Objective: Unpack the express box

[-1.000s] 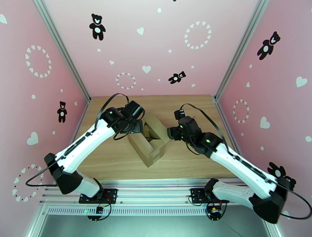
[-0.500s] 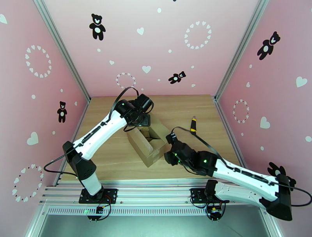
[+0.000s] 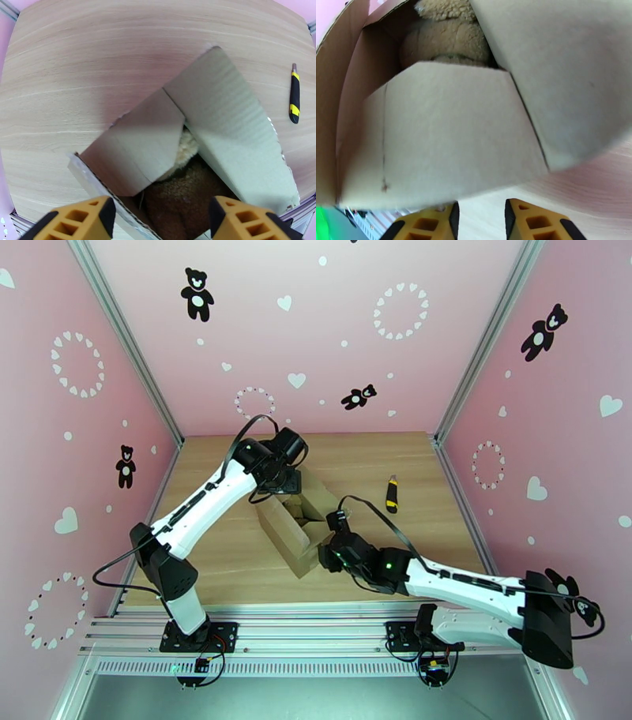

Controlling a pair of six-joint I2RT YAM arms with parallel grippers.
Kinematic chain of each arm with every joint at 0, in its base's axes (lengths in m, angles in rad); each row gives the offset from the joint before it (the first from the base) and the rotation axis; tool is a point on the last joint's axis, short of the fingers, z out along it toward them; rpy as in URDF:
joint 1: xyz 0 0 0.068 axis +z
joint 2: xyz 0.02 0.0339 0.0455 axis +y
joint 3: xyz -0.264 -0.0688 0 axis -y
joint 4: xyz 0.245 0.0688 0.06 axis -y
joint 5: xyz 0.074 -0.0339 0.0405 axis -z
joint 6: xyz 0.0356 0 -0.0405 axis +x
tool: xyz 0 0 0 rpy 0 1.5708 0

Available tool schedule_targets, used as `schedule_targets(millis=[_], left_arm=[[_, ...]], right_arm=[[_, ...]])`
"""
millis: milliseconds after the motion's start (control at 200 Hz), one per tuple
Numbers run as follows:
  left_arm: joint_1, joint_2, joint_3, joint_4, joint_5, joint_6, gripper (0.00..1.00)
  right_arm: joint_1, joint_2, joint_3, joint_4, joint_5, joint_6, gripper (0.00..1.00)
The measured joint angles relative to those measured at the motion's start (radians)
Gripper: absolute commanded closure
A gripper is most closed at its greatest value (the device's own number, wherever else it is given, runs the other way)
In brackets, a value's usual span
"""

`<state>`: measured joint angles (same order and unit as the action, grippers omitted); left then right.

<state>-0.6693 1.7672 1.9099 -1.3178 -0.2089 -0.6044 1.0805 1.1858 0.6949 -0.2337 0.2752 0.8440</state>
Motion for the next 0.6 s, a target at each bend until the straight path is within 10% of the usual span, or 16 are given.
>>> schedule_targets(millis=[601], left_arm=[[0.075, -0.004, -0.001, -0.023, 0.051, 0.076, 0.33]], right_arm=[[-0.126, 0.304, 0.235, 0.092, -0.004, -0.070, 0.67]])
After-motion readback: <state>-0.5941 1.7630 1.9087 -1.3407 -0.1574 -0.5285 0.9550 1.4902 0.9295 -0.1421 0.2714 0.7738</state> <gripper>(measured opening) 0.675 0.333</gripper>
